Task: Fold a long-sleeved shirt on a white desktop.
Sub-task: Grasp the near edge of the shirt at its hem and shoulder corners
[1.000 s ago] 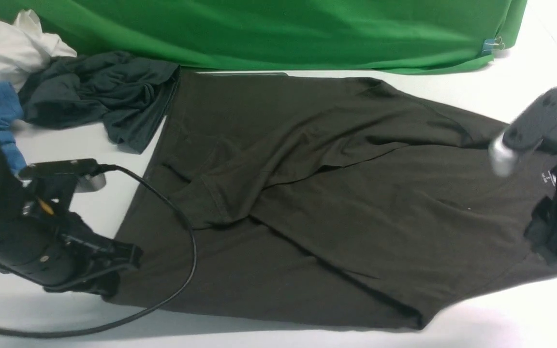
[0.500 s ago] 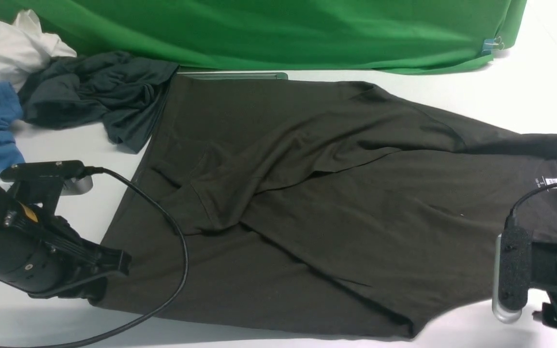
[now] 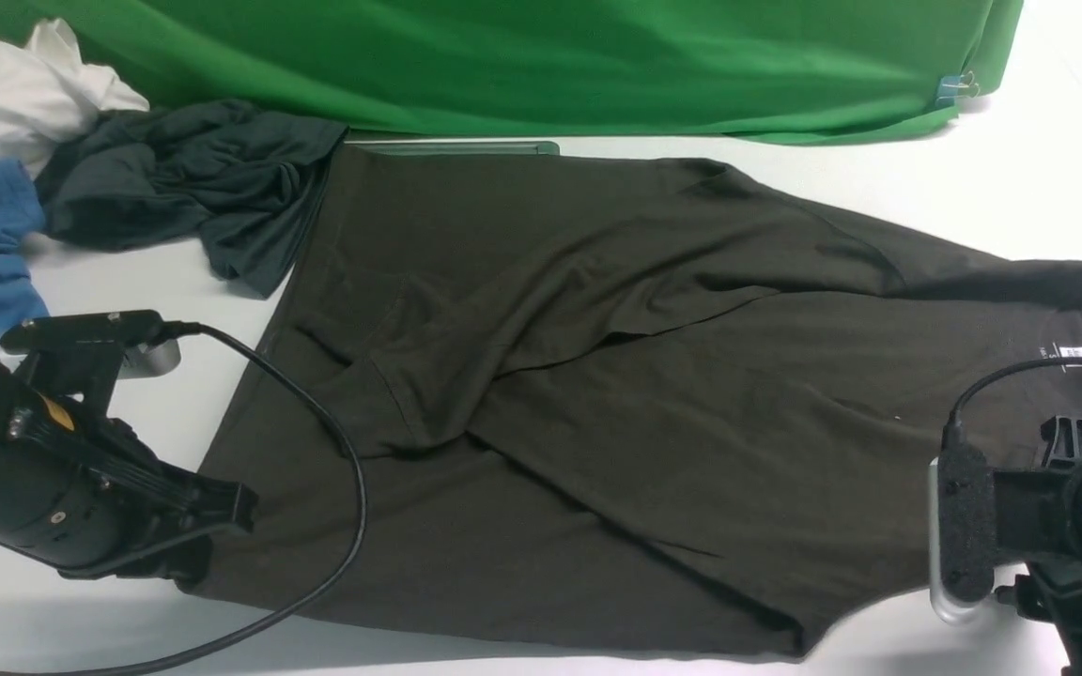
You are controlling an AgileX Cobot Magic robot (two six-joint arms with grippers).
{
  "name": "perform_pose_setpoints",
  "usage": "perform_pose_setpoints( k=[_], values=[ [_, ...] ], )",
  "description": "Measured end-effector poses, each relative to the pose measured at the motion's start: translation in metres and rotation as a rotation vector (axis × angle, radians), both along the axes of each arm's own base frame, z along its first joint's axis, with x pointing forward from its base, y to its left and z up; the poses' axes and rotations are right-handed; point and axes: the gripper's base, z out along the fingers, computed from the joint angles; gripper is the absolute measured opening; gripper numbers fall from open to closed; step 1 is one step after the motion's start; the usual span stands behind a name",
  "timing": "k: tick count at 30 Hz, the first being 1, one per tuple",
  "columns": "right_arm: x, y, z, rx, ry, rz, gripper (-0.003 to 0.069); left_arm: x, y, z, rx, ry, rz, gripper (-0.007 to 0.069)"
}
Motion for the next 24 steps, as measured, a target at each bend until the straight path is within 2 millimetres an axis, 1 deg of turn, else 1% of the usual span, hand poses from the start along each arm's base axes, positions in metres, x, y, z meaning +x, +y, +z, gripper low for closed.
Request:
perform_pose_setpoints(
  k=[4,6,8,9,11,12,14,16,18,19,21,24],
  values=[
    [-0.002,0.003,0.003,0.015,-0.01,0.008,0.0344,0.0,0.0,0.0,0.0,0.0,0.0,0.0042],
    [-0.006,0.014,0.008,0.035,-0.018,0.043,0.0344,0.0,0.0,0.0,0.0,0.0,0.0,0.0042],
    [-0.013,0.032,0.012,0.06,-0.025,0.107,0.0344,0.0,0.0,0.0,0.0,0.0,0.0,0.0042],
    [-0.014,0.034,0.013,0.063,-0.025,0.112,0.0344,0.0,0.0,0.0,0.0,0.0,0.0,0.0042],
    [-0.025,0.056,0.018,0.112,-0.02,0.14,0.0344,0.0,0.0,0.0,0.0,0.001,0.0,0.0042],
    [-0.029,0.063,0.019,0.125,-0.011,0.148,0.0344,0.0,0.0,0.0,0.0,0.001,0.0,0.0042],
    [-0.04,0.082,0.023,0.162,0.027,0.131,0.0345,0.0,0.0,0.0,0.0,0.004,0.0,0.0042],
    [-0.047,0.09,0.024,0.173,0.055,0.115,0.0357,0.0,0.0,0.0,0.0,0.004,0.0,0.0042],
    [-0.052,0.096,0.023,0.178,0.078,0.097,0.0407,0.0,0.0,0.0,0.0,0.004,0.0,0.0042],
    [-0.054,0.097,0.022,0.177,0.089,0.083,0.0459,0.0,0.0,0.0,0.0,0.004,0.0,0.0042],
    [-0.053,0.098,0.019,0.175,0.1,0.062,0.0536,0.0,0.0,0.0,-0.001,0.004,0.0,0.0042],
    [-0.05,0.101,0.015,0.182,0.095,0.056,0.0584,0.0,0.0,0.0,-0.001,0.004,0.0,0.0042]
  ],
)
